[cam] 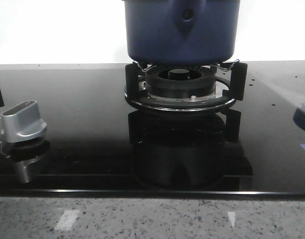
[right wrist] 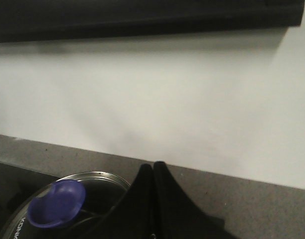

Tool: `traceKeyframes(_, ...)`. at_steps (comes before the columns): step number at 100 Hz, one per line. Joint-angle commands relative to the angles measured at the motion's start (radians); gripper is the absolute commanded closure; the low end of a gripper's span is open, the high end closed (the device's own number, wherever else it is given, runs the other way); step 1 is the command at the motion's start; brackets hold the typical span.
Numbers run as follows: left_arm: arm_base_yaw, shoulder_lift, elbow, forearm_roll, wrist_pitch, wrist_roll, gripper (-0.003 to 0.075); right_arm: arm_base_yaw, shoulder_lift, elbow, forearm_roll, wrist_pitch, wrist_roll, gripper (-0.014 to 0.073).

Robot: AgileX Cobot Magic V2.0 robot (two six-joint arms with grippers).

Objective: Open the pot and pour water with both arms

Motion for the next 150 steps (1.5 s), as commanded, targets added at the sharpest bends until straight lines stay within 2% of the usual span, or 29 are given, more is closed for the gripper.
traceKeyframes(1,-0.01,-0.099,0.091,-0.01,-0.057,0.052,0.0741,0.063,-0.088,0.084,0.038,-0.208,-0.092,0.0639)
traceKeyframes(17,-0.01,-0.272,0.348,-0.02,-0.057,0.11,0.0741,0.162,-0.24,0.333,0.038,-0.356,-0.161,0.0639)
traceKeyframes(30,-0.022,-0.441,0.588,-0.206,-0.036,0.297,0.0741,0.183,-0.406,0.554,0.052,-0.372,-0.159,0.064)
traceKeyframes(45,-0.048,-0.629,0.821,-0.206,-0.039,0.302,0.0741,0.183,-0.616,0.763,0.11,-0.413,-0.159,0.064)
traceKeyframes(60,-0.053,-0.769,0.956,-0.206,-0.037,0.302,0.0741,0.183,-0.739,0.859,0.115,-0.451,-0.159,0.064)
traceKeyframes(83,-0.053,-0.871,1.021,-0.206,-0.036,0.296,0.0741,0.183,-0.781,0.908,0.115,-0.452,-0.159,0.064)
traceKeyframes(150,-0.053,-0.871,1.02,-0.205,-0.04,0.296,0.0741,0.183,-0.781,0.909,0.115,-0.452,-0.159,0.0641)
